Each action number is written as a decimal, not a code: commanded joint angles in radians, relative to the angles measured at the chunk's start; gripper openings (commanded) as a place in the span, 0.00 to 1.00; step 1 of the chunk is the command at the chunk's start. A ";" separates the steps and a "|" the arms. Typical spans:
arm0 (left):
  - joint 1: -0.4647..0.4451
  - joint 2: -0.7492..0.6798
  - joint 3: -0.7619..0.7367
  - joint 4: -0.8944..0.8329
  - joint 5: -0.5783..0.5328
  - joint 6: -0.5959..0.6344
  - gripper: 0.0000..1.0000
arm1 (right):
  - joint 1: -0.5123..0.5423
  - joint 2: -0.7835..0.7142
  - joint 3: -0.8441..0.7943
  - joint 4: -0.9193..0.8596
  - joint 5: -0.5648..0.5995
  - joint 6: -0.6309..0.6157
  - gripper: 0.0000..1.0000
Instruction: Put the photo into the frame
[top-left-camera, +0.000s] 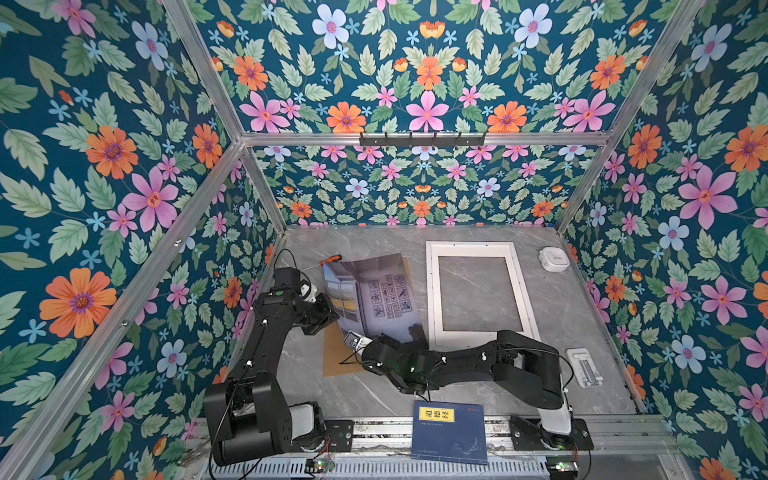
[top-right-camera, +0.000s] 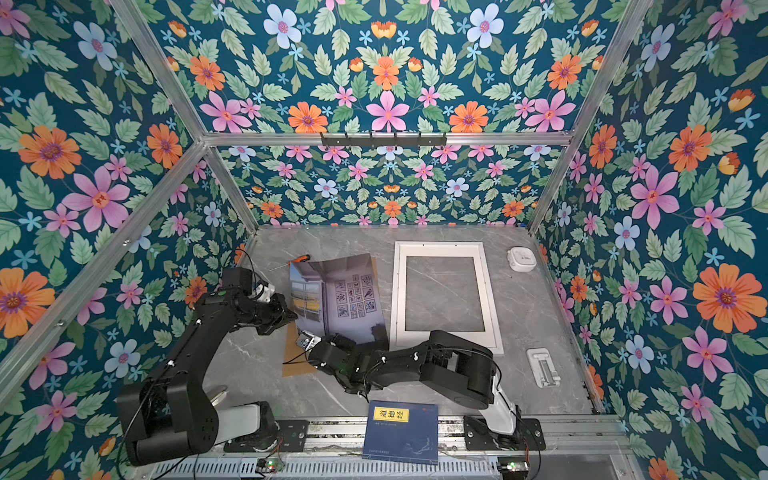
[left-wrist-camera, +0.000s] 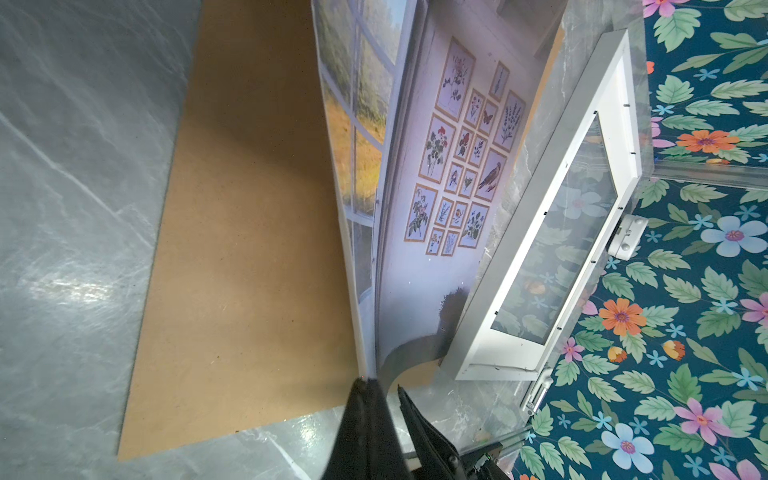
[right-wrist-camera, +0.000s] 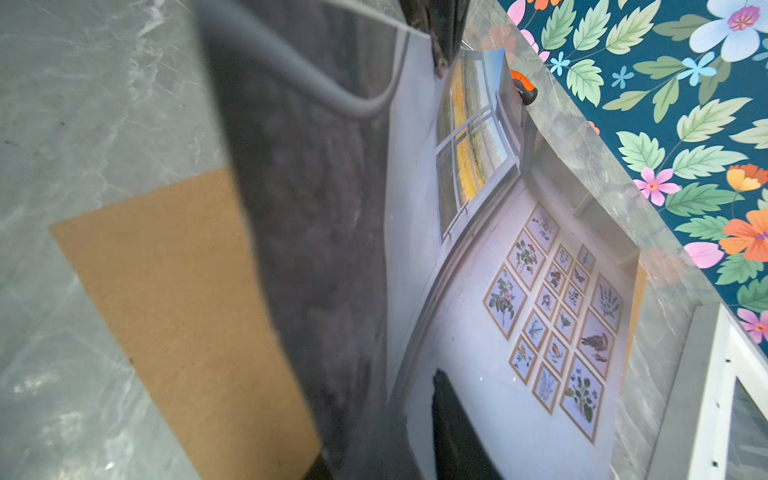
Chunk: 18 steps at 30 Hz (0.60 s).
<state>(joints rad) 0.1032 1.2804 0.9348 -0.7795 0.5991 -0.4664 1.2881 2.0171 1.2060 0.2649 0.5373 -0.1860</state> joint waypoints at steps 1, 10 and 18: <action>0.000 -0.008 0.008 -0.012 0.009 0.003 0.00 | 0.002 -0.003 -0.003 0.027 0.045 0.005 0.13; 0.000 -0.083 0.050 0.016 -0.021 -0.029 0.58 | 0.006 -0.095 -0.039 -0.046 0.084 0.051 0.00; 0.000 -0.134 0.092 0.095 -0.006 -0.070 0.67 | 0.000 -0.192 -0.036 -0.193 0.069 0.150 0.00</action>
<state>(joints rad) 0.1028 1.1648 1.0111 -0.7498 0.5888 -0.5072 1.2919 1.8484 1.1637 0.1497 0.6010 -0.1020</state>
